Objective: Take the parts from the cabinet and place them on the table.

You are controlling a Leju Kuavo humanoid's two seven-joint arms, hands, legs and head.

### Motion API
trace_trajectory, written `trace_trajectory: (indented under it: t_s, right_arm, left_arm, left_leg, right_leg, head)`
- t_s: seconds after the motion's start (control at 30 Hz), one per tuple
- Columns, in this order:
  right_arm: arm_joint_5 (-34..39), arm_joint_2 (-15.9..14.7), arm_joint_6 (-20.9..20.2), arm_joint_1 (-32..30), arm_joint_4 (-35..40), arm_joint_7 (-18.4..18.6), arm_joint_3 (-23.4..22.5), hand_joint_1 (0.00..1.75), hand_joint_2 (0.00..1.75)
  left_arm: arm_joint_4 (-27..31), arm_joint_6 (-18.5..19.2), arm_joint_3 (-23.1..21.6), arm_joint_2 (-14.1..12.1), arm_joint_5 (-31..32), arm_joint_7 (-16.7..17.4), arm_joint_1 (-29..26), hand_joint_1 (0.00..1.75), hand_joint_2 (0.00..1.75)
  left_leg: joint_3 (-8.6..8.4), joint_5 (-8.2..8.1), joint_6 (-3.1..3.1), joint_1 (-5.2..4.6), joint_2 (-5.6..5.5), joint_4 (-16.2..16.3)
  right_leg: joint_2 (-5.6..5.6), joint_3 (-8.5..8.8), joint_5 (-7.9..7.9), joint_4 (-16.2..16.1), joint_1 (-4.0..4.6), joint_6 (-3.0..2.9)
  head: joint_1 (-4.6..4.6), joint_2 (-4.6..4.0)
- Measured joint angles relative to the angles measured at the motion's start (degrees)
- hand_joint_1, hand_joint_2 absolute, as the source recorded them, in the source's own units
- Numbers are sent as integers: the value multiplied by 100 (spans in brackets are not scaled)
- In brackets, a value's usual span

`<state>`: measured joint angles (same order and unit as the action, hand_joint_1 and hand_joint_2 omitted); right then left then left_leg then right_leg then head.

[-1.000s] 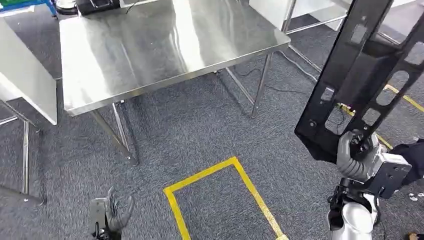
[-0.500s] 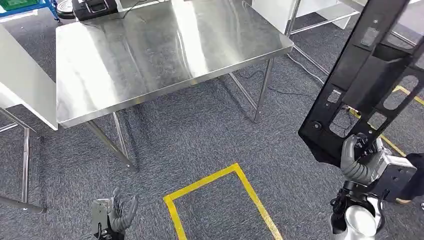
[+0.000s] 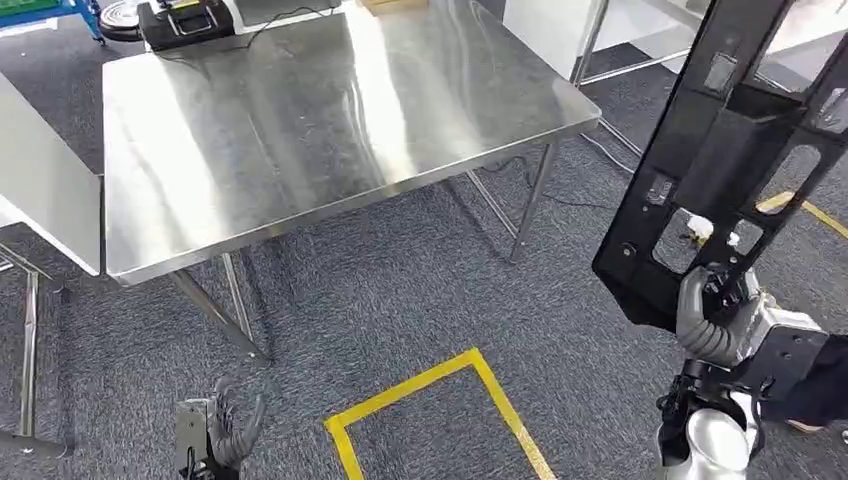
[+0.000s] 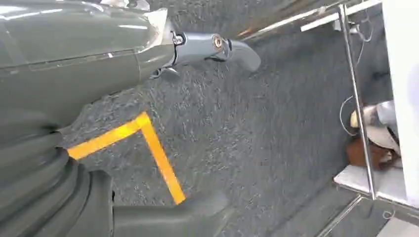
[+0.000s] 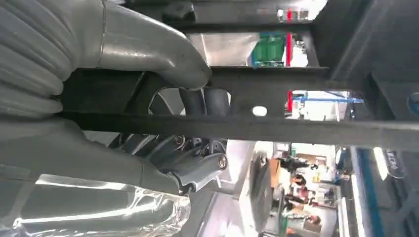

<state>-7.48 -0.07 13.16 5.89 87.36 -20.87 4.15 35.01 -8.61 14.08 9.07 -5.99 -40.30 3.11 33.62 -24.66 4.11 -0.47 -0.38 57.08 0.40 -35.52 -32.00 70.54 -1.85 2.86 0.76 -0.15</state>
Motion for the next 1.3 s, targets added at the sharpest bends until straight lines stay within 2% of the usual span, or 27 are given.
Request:
trace_trajectory:
  t_s: [0.07,0.1,0.13,0.2,0.23,0.3,0.33,0.37,0.4,0.47,0.53,0.57,0.6,0.63,0.73,0.77,0.87,0.93,1.0,1.03,1.07,1.1,1.13,1.17,1.23,1.27,1.3]
  right_arm:
    - [0,-11,2,-7,0,0,0,175,175]
    - [-2,-13,2,-8,0,6,0,175,175]
    - [0,-13,4,-8,0,7,-2,175,175]
    - [9,-17,4,-2,0,7,0,175,175]
    - [11,-22,7,1,-9,7,0,175,175]
    - [11,-22,7,29,-11,13,0,175,175]
    - [11,-17,9,42,-11,13,-2,175,175]
    - [11,-17,9,58,-13,15,-2,175,175]
    - [11,-15,11,67,-13,20,-4,175,175]
    - [17,-13,18,95,-13,22,-7,175,175]
    - [18,-7,20,97,-15,26,-4,175,175]
    - [18,-7,20,95,-17,28,-7,175,175]
    - [17,-7,22,94,-17,35,-7,175,175]
    - [18,-6,22,93,-17,37,-7,175,175]
    - [20,0,24,96,-20,37,-9,175,175]
    - [20,2,24,100,-24,37,-6,175,175]
    - [20,18,28,97,-17,39,-13,175,175]
    - [18,18,28,105,-17,44,-9,175,175]
    - [18,7,31,120,-17,39,-9,175,175]
    - [17,4,31,102,-17,39,-9,175,175]
    - [17,2,31,96,-20,39,-9,175,175]
    - [15,2,33,92,-20,42,-9,175,175]
    - [15,2,33,91,-20,44,-9,175,175]
    - [15,2,42,93,-20,44,-9,175,175]
    - [20,0,44,94,-28,44,-11,175,175]
    - [26,-9,44,105,-42,44,-13,175,175]
    - [26,-11,44,112,-48,57,-9,175,175]
  left_arm:
    - [-2,7,-11,9,0,0,-21,0,175]
    - [-2,7,-20,15,0,0,-22,0,175]
    - [-2,7,-37,17,0,0,-21,0,175]
    - [-2,4,-57,17,0,0,-20,0,175]
    - [-4,2,-61,18,0,0,-13,0,175]
    - [-4,-2,-85,15,-4,7,-15,0,175]
    - [-4,-2,-90,15,-7,4,-11,0,175]
    - [-4,-2,-94,13,-9,4,-2,0,175]
    - [0,-2,-94,-9,-9,2,2,0,175]
    - [0,-2,-105,-7,-9,0,9,0,175]
    - [0,-2,-105,-9,-9,0,-10,0,175]
    - [0,-2,-105,-9,-9,0,-20,0,175]
    - [0,-2,-105,-9,-9,0,-25,0,175]
    - [0,0,-105,-11,-9,0,-23,0,175]
    - [0,0,-105,-24,-9,0,-31,0,175]
    - [-2,0,-105,-33,-13,4,-31,0,175]
    - [7,4,-109,-35,-13,0,-11,0,175]
    - [24,7,-109,-33,-13,-2,-1,0,175]
    - [24,0,-103,-35,-15,0,15,0,175]
    - [24,7,-107,-31,-15,0,8,0,175]
    - [24,7,-109,-22,-15,0,-9,0,175]
    - [24,7,-114,-15,-15,0,-20,0,175]
    - [24,7,-114,-17,-15,0,-21,0,175]
    - [24,4,-114,-15,-15,0,-20,0,175]
    - [24,-2,-114,-17,-15,0,-18,0,175]
    - [24,-13,-111,-20,-22,4,-15,0,175]
    - [26,-15,-109,-20,-28,-2,16,0,175]
  left_leg:
    - [-88,-102,4,-26,-27,1]
    - [-151,-157,4,-37,-48,3]
    - [-230,-218,-2,-42,-62,5]
    - [-412,-371,-31,-48,-79,4]
    - [-473,-443,-55,-73,-89,36]
    - [-493,-564,-126,-97,-90,15]
    - [-530,-535,-136,-95,-86,64]
    - [-543,-540,-144,-96,-86,80]
    - [-439,-538,-166,-86,-71,246]
    - [-17,-592,-274,-42,-43,953]
    - [503,-964,-366,32,-35,1599]
    - [674,-1059,-397,61,-24,1721]
    - [755,-988,-412,89,0,1627]
    - [718,-783,-415,106,8,1356]
    - [400,242,-306,92,23,124]
    - [385,95,-271,33,39,128]
    - [228,55,-100,-41,17,-4]
    - [-39,57,-21,-6,9,-86]
    - [-103,-19,28,-8,3,-85]
    - [-134,-67,29,-9,-9,-85]
    - [-185,-121,21,-9,-18,-84]
    - [-259,-185,6,-9,-27,-84]
    - [-349,-255,-13,-2,-43,-83]
    - [-447,-326,-36,8,-51,-82]
    - [-555,-487,-110,-1,-51,-83]
    - [-669,-588,-135,-31,-60,-44]
    - [-605,-623,-163,-55,-51,-73]
  right_leg:
    - [0,-459,-317,384,38,-42]
    - [0,-525,-319,265,47,-22]
    - [-1,-505,-195,-13,56,-10]
    - [-4,-296,489,-954,74,144]
    - [-26,-260,892,-1221,101,172]
    - [-26,-145,924,-1243,145,-23]
    - [-22,-149,907,-1261,117,-103]
    - [-16,-92,889,-1264,98,-147]
    - [-10,-19,868,-1295,60,-194]
    - [-16,73,785,-1303,54,-303]
    - [-10,155,682,-1302,54,-305]
    - [-4,210,630,-1302,53,-298]
    - [5,291,566,-1302,51,-287]
    - [8,372,508,-1302,49,-273]
    - [12,607,336,-1313,33,-207]
    - [28,612,290,-1344,52,-147]
    - [24,760,344,-1315,56,23]
    - [6,610,273,-972,42,-9]
    - [6,41,162,-148,38,-37]
    - [7,-251,-3,188,43,-59]
    - [6,-477,-154,383,54,-84]
    - [5,-582,-175,332,52,-35]
    - [1,-557,-76,65,45,21]
    - [-2,-457,152,-340,29,106]
    - [-61,-255,957,-1231,-16,324]
    - [-92,-249,963,-1289,31,167]
    - [-61,-152,958,-1265,53,27]
  head:
    - [-13,0]
    - [-9,0]
    - [-18,0]
    - [-24,0]
    - [-48,0]
    - [-46,0]
    - [-37,0]
    - [-39,0]
    - [-35,0]
    - [-24,0]
    - [-26,0]
    - [-26,0]
    - [-24,0]
    - [-26,0]
    - [-33,0]
    - [-37,0]
    - [-20,0]
    - [-28,0]
    - [-35,0]
    - [-42,0]
    - [-42,0]
    - [-44,0]
    - [-44,0]
    - [-48,0]
    - [-74,0]
    - [-79,0]
    - [-79,0]
